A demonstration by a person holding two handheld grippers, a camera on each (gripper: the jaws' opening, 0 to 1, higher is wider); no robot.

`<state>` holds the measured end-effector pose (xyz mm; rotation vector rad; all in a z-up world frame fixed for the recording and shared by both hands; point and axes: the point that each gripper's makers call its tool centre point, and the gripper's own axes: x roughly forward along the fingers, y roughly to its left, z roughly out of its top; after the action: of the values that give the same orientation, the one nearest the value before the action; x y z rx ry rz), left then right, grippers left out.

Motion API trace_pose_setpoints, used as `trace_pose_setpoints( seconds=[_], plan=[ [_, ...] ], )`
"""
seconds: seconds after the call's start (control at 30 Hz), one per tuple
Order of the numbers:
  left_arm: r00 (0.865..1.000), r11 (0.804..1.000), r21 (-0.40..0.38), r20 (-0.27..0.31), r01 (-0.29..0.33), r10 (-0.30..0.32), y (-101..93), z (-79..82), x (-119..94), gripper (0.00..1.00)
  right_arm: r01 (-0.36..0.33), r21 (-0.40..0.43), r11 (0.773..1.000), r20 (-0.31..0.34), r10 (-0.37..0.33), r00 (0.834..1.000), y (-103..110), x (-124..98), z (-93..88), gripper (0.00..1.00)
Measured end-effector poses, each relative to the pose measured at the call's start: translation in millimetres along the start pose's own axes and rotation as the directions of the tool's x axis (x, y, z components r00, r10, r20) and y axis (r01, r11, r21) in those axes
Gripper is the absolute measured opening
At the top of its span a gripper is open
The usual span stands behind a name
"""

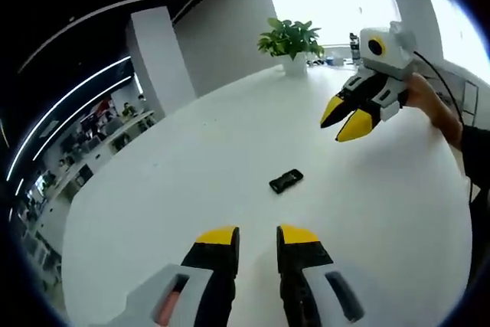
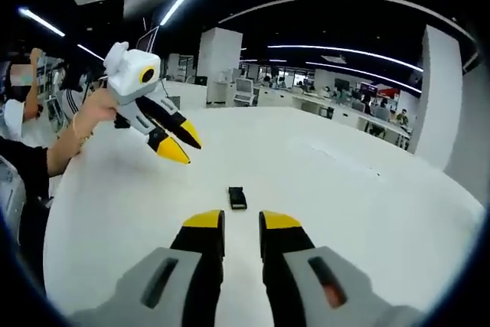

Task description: Snap the two parts of the plastic buckle together until the buckle closes and remains connected.

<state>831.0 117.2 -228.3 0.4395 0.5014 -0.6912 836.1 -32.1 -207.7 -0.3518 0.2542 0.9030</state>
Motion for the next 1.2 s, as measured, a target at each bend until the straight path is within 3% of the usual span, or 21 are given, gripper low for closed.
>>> trace_pose_setpoints(
  seconds=[0.07,0.4,0.93,1.2],
  plan=[
    [1.0,1.0,0.007,-0.007,0.002,-0.002,-0.7,-1.3,-1,0.19,0.016,-0.023,1.0,-0.009,-0.016,1.0,-2,-1,-0.4,0.17],
    [0.999,0.999,0.032,-0.024,-0.028,0.028,0.6,-12.8,-13,0.19,-0.003,0.015,1.0,0.0,0.003,1.0,6,-11,-3.1,0.18],
    [0.996,0.998,0.062,0.09,-0.033,0.027,-24.3,-3.1,-40,0.19,0.001,-0.005,1.0,0.03,-0.001,1.0,24,-31,-4.0,0.18],
    [0.991,0.996,0.062,0.123,-0.062,0.054,-25.2,-4.3,-50,0.19,0.023,-0.034,0.999,0.051,-0.021,0.998,32,-43,-1.8,0.19]
  ],
)
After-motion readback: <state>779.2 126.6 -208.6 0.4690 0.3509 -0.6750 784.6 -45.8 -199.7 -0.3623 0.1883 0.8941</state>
